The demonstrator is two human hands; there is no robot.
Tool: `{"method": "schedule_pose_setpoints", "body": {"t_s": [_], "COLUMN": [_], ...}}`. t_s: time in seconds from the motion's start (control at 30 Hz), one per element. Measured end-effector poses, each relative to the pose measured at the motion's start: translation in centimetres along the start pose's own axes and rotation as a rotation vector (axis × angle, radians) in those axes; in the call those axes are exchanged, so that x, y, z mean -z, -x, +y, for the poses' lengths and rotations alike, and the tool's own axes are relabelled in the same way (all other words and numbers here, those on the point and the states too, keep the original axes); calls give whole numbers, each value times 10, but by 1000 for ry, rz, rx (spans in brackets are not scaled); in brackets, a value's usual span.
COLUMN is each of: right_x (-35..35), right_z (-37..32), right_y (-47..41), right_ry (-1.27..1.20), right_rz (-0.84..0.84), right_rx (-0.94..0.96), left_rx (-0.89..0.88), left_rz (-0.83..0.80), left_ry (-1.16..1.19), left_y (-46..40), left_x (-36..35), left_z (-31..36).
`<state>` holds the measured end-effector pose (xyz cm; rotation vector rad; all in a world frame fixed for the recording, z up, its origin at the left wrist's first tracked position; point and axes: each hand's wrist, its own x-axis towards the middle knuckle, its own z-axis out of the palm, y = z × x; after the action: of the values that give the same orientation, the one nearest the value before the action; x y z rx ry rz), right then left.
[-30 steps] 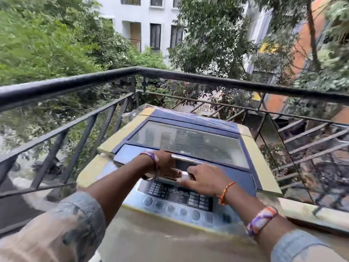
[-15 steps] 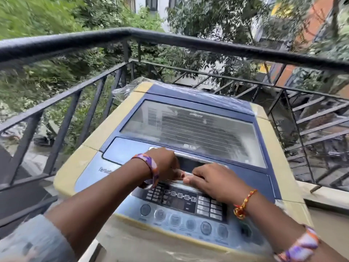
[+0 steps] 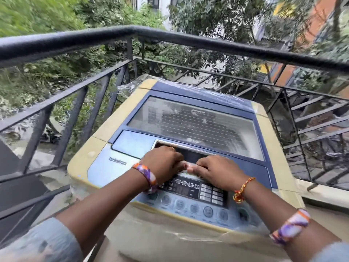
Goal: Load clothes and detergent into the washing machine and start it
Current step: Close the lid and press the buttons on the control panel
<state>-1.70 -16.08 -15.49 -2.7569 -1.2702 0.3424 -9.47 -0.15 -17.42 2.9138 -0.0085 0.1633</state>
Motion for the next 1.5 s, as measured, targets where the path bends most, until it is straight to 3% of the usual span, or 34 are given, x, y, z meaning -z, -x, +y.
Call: {"method": "schedule_pose_setpoints", "body": {"t_s": [0.1,0.17,0.3,0.47,0.73,1.5], "right_x": [-14,-22,-37,-65,-103,-114], "right_z": [-2,-2,8,28,24,24], "right_y": [13,27,64,110,133,120], "right_ry": [-161,-291,-343,-372,-170,-98], "right_rz": [200,350,613,786,987,1069], "right_rx": [6,10,-125,-431,-314,-395], "left_rx": [-18,118,366,378,390,406], "left_rz": [153,217,99,135,156,185], "left_ry": [-79,-62,7,34,46,54], "left_y": [24,41,65,70,72,72], "left_x": [-4,-4,-2,-4,0,-1], "left_z": [-11,-27,-43,-40,-37,-38]}}
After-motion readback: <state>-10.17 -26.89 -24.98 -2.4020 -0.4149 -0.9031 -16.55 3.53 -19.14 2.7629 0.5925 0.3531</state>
